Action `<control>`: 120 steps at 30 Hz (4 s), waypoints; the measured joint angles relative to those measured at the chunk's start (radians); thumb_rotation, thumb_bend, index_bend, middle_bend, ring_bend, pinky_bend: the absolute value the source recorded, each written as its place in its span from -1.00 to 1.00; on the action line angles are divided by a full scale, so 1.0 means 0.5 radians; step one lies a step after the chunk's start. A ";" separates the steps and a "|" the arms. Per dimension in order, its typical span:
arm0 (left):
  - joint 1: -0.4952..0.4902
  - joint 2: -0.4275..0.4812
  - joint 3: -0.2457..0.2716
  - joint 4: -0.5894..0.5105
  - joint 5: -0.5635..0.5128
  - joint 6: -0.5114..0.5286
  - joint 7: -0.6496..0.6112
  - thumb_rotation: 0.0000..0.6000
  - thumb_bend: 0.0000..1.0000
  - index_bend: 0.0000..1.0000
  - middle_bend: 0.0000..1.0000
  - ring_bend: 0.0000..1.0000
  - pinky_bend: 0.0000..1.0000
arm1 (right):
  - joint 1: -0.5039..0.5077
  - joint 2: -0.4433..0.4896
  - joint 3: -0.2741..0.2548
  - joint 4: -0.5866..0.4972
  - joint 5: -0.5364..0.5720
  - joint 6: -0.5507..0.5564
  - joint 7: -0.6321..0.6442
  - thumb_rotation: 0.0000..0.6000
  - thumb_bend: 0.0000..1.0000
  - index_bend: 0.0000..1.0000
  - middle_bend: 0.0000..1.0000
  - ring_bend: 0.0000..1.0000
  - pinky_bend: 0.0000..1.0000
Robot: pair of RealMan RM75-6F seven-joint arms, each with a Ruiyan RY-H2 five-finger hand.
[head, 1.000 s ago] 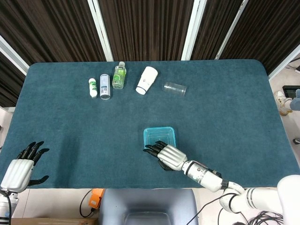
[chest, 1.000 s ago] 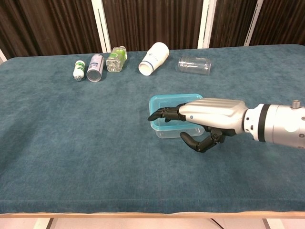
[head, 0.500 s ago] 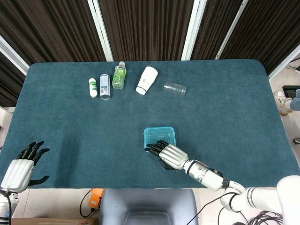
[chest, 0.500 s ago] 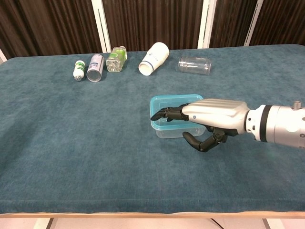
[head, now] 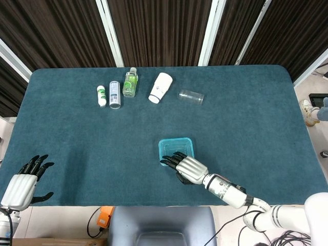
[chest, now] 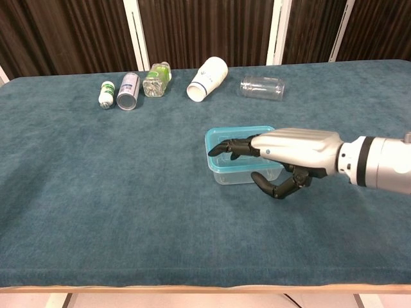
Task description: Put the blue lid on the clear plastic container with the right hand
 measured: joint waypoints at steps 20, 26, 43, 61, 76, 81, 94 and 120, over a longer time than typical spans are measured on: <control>0.001 0.005 -0.002 0.003 -0.003 0.000 -0.017 1.00 -0.07 -0.56 -0.85 -0.95 -0.56 | 0.095 -0.129 0.214 0.064 0.268 -0.126 -0.264 1.00 0.73 -0.75 -0.67 -0.63 -0.59; 0.000 0.008 -0.003 0.005 -0.005 0.000 -0.025 1.00 -0.07 -0.56 -0.85 -0.95 -0.56 | 0.114 -0.159 0.244 0.087 0.339 -0.158 -0.316 1.00 0.73 -0.75 -0.67 -0.63 -0.59; -0.001 0.009 -0.003 0.006 -0.005 -0.002 -0.029 1.00 -0.08 -0.56 -0.85 -0.94 -0.56 | 0.125 -0.177 0.246 0.108 0.430 -0.201 -0.386 1.00 0.73 -0.75 -0.67 -0.63 -0.59; 0.003 0.011 -0.003 0.007 0.000 0.006 -0.038 1.00 -0.07 -0.56 -0.85 -0.94 -0.56 | 0.111 -0.193 0.206 0.182 0.401 -0.225 -0.250 1.00 0.73 -0.76 -0.67 -0.63 -0.59; 0.003 0.011 -0.004 0.006 -0.001 0.007 -0.038 1.00 -0.08 -0.56 -0.85 -0.94 -0.56 | 0.102 -0.198 0.162 0.248 0.314 -0.230 -0.081 1.00 0.73 -0.76 -0.67 -0.63 -0.59; 0.003 0.011 -0.005 0.006 -0.001 0.007 -0.037 1.00 -0.07 -0.56 -0.85 -0.94 -0.56 | 0.099 -0.201 0.145 0.268 0.286 -0.229 -0.035 1.00 0.73 -0.76 -0.67 -0.63 -0.59; 0.004 0.011 -0.005 0.005 -0.002 0.007 -0.037 1.00 -0.07 -0.56 -0.85 -0.94 -0.56 | 0.095 -0.207 0.123 0.304 0.248 -0.229 0.028 1.00 0.73 -0.76 -0.67 -0.63 -0.59; 0.000 -0.010 -0.008 0.023 0.015 0.018 -0.014 1.00 -0.07 -0.56 -0.83 -0.94 -0.56 | -0.299 0.172 0.104 -0.151 0.048 0.657 -0.524 1.00 0.19 -0.91 -0.80 -0.86 -0.82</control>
